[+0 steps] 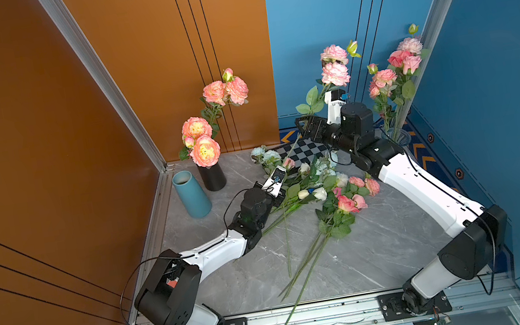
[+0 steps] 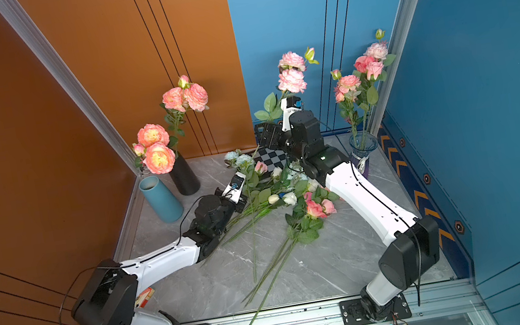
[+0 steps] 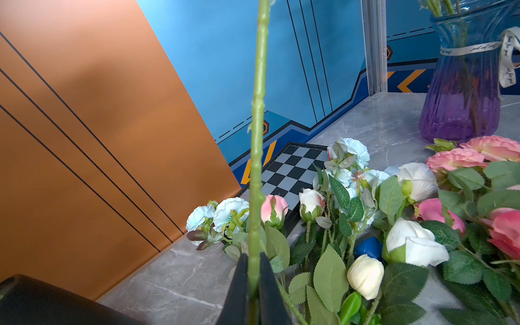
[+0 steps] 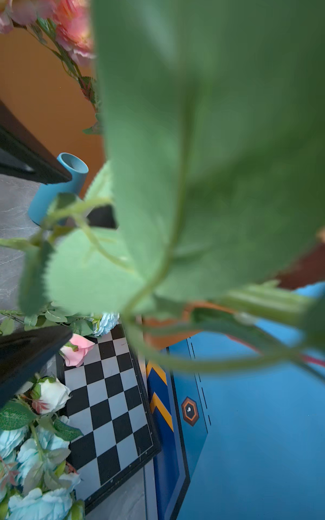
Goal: Place the pink flowers into the vase
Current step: Place the flower in the vase.
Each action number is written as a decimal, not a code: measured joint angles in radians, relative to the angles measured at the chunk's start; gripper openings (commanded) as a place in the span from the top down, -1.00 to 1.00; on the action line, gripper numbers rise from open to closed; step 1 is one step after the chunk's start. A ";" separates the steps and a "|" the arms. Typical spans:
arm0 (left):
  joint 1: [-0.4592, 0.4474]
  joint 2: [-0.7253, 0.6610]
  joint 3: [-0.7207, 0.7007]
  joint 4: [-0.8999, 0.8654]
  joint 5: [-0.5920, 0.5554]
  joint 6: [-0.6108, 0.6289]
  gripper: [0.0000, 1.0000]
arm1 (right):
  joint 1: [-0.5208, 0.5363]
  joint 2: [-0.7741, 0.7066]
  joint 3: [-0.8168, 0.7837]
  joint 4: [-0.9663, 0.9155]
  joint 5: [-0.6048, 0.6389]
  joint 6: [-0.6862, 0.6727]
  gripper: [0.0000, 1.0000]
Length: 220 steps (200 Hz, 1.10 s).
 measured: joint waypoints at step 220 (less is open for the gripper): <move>0.055 -0.157 -0.071 -0.049 -0.045 -0.075 -0.97 | 0.071 0.050 0.039 0.152 0.126 -0.059 1.00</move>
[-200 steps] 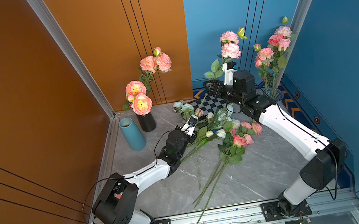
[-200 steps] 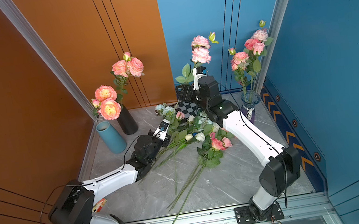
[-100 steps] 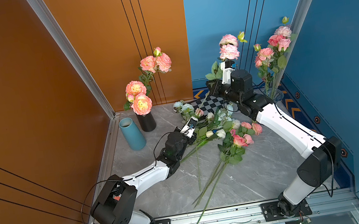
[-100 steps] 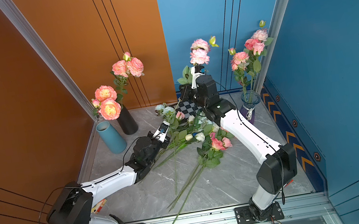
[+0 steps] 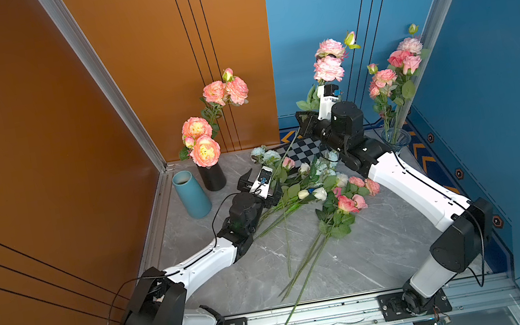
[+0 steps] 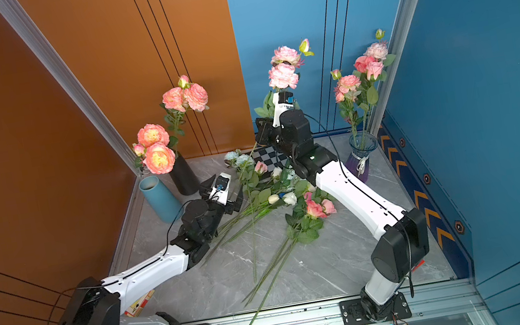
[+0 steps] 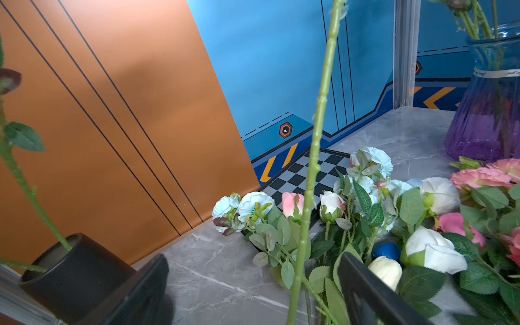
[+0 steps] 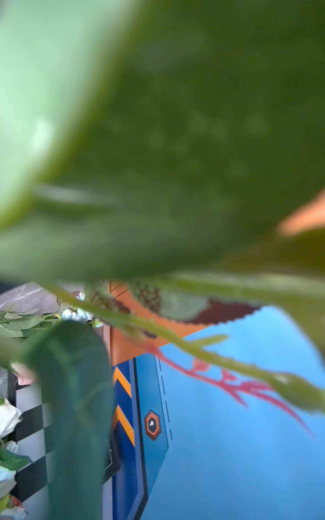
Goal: Place the pink flowers into the vase
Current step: Place the flower in the vase.
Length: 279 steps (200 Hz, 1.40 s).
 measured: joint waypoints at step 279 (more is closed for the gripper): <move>0.410 -0.353 -0.100 -0.598 0.229 -0.656 -0.97 | 0.256 0.443 0.194 1.001 0.354 -0.334 1.00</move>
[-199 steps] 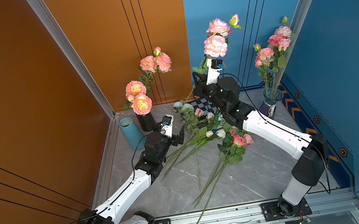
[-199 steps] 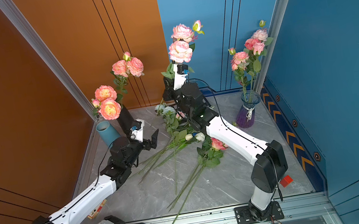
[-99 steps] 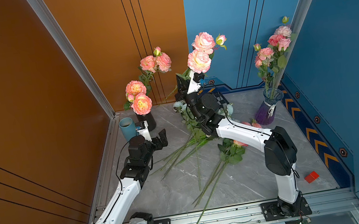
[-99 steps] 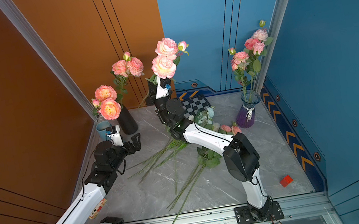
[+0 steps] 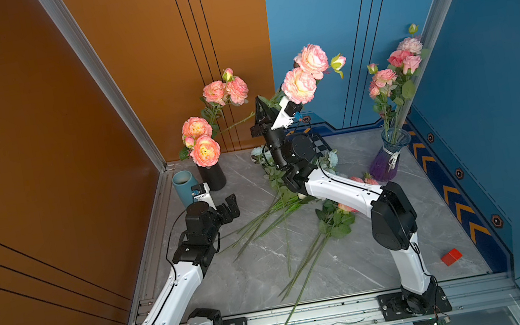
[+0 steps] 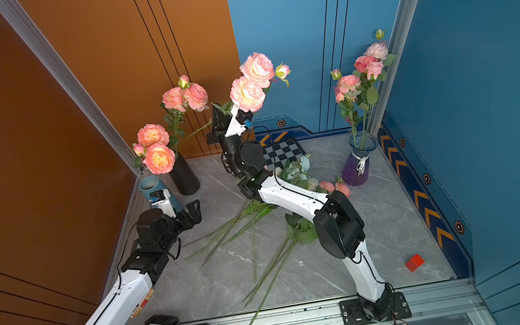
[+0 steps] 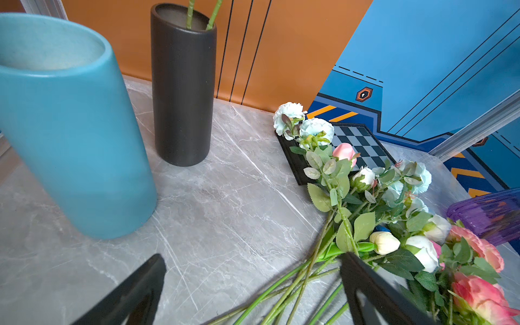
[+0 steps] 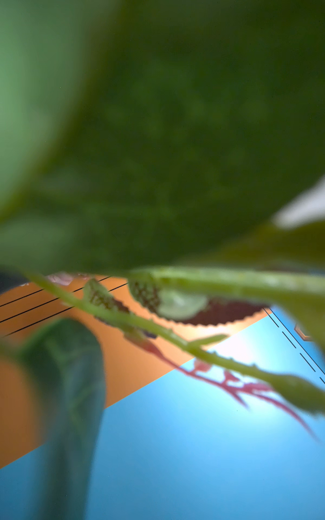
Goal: Place the pink flowers into the vase
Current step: Place the flower in the vase.
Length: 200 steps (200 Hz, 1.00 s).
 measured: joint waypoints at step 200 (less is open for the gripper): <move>-0.009 0.000 0.000 0.000 0.000 0.001 -0.97 | 0.004 0.108 0.065 -0.042 -0.065 0.082 1.00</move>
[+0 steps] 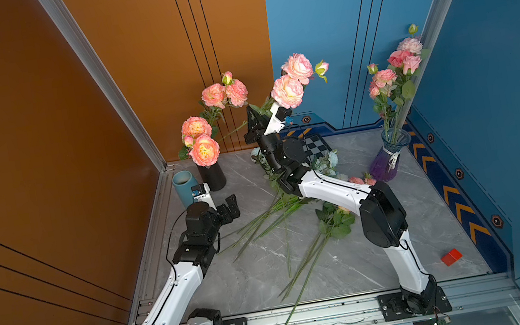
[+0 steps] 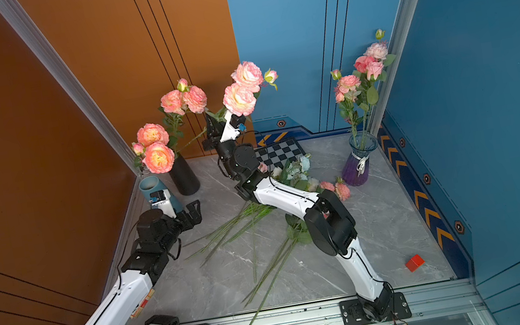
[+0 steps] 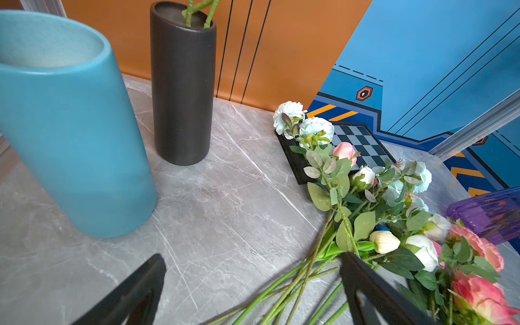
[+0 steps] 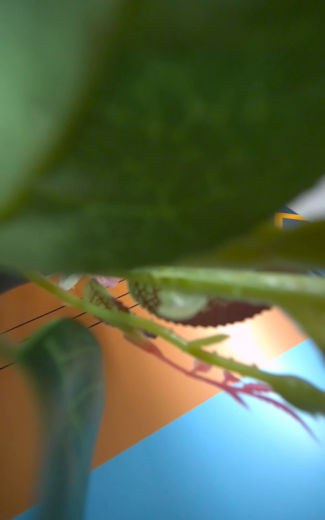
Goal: Place the pink flowers into the vase
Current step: Place the flower in the vase.
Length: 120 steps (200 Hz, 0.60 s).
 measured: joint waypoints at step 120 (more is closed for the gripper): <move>-0.039 -0.002 0.000 -0.008 -0.001 0.004 -0.97 | 0.010 0.138 0.150 -0.049 -0.060 0.000 1.00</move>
